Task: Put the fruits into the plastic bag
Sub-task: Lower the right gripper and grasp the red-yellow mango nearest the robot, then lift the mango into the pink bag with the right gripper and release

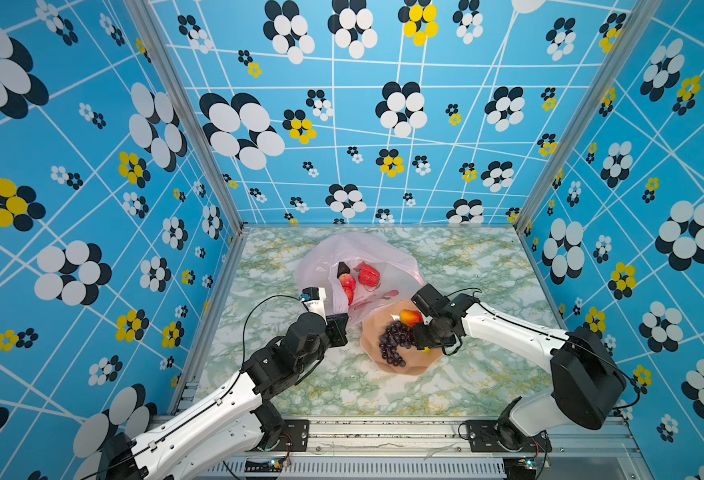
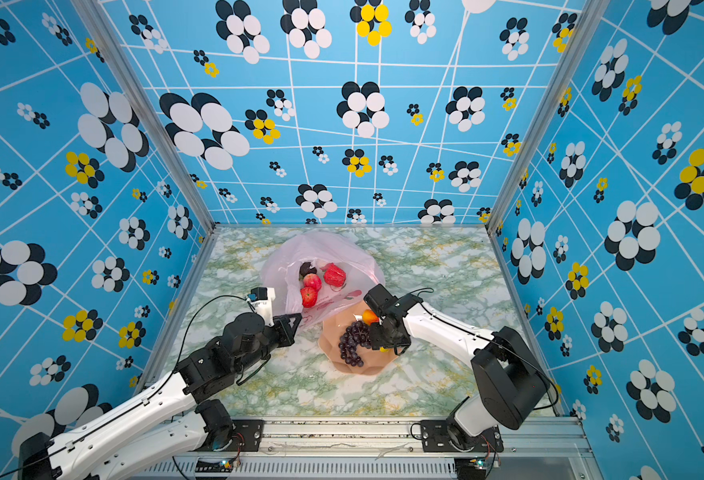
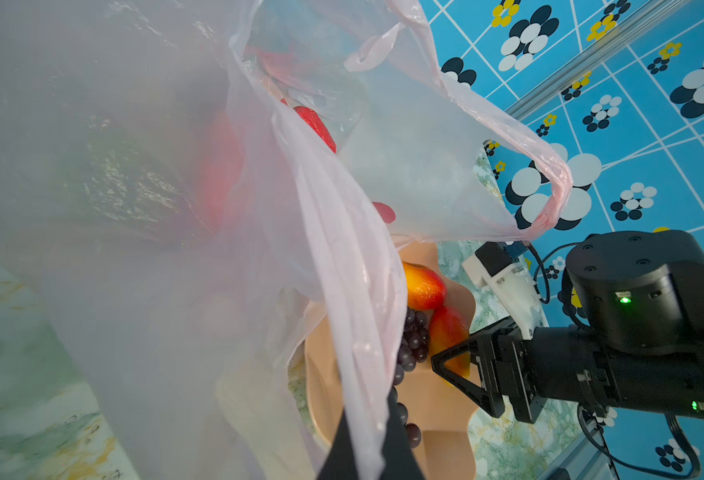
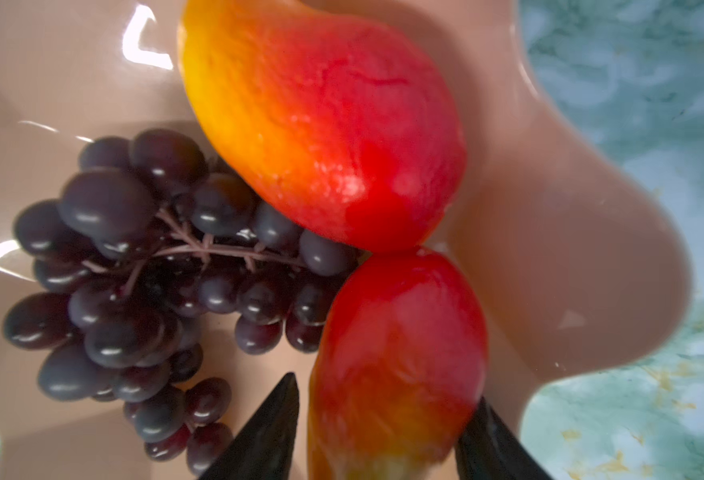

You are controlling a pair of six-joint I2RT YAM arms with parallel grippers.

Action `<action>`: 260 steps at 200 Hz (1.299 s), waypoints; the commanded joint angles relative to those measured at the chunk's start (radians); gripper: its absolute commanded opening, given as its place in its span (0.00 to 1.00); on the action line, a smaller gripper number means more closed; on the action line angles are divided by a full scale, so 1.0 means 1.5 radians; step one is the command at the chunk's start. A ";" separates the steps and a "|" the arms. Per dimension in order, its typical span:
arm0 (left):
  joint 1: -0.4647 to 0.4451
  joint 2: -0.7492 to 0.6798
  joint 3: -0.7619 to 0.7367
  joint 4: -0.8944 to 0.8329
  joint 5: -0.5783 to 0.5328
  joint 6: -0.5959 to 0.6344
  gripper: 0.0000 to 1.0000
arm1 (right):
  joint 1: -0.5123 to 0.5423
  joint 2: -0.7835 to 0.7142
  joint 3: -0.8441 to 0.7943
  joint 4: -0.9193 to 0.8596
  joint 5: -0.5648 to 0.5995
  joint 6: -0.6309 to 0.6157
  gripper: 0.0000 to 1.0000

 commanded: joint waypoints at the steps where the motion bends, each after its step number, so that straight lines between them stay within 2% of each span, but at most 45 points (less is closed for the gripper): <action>1: -0.005 -0.008 0.000 -0.008 -0.001 0.005 0.00 | -0.003 0.004 0.023 -0.003 -0.007 0.007 0.55; 37: -0.006 -0.007 -0.005 0.000 0.000 0.003 0.00 | -0.003 -0.041 0.011 -0.011 -0.020 0.025 0.45; 92: -0.007 0.008 -0.005 0.019 0.014 -0.004 0.00 | -0.003 -0.184 -0.021 -0.037 -0.096 0.068 0.42; 126: -0.006 0.026 0.017 0.010 0.026 0.005 0.00 | -0.001 -0.313 -0.088 0.057 -0.191 0.193 0.38; 140: -0.006 0.034 0.022 0.015 0.032 -0.001 0.00 | 0.007 -0.361 -0.112 0.108 -0.200 0.251 0.38; 155: -0.006 0.040 0.016 0.044 0.043 -0.003 0.00 | 0.021 -0.387 -0.102 0.117 -0.192 0.269 0.38; 194: -0.006 0.056 0.017 0.066 0.048 -0.012 0.00 | 0.074 -0.331 0.000 0.095 -0.153 0.236 0.38; 260: -0.011 0.051 0.027 0.040 0.059 -0.033 0.00 | 0.077 -0.103 0.144 0.146 -0.152 0.185 0.39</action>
